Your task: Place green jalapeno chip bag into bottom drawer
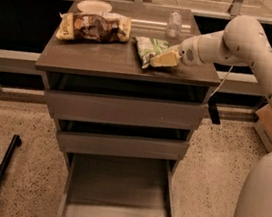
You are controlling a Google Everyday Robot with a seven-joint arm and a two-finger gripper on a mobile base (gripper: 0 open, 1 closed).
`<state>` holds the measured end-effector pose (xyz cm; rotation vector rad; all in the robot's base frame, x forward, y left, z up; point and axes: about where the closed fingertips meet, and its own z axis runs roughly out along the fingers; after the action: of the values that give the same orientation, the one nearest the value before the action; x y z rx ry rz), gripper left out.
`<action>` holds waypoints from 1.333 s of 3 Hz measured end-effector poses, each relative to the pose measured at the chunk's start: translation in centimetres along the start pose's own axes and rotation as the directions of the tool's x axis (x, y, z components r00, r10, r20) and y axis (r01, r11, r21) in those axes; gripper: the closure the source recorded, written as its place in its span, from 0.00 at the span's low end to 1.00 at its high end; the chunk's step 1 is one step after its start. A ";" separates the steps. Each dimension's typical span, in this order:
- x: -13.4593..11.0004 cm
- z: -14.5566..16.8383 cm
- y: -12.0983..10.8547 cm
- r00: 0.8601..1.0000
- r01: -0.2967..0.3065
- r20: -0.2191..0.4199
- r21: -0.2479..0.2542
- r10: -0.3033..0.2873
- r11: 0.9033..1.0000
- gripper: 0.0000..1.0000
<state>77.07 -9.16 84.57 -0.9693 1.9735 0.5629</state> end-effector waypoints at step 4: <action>1.0 -12.6 13.0 0.996 0.078 -0.046 0.007 -0.078 0.997 1.00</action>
Offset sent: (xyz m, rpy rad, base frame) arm -0.0809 -0.0248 0.0524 -0.0459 -0.1000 -0.0802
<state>60.11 -10.40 90.92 -1.0571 1.9676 0.4915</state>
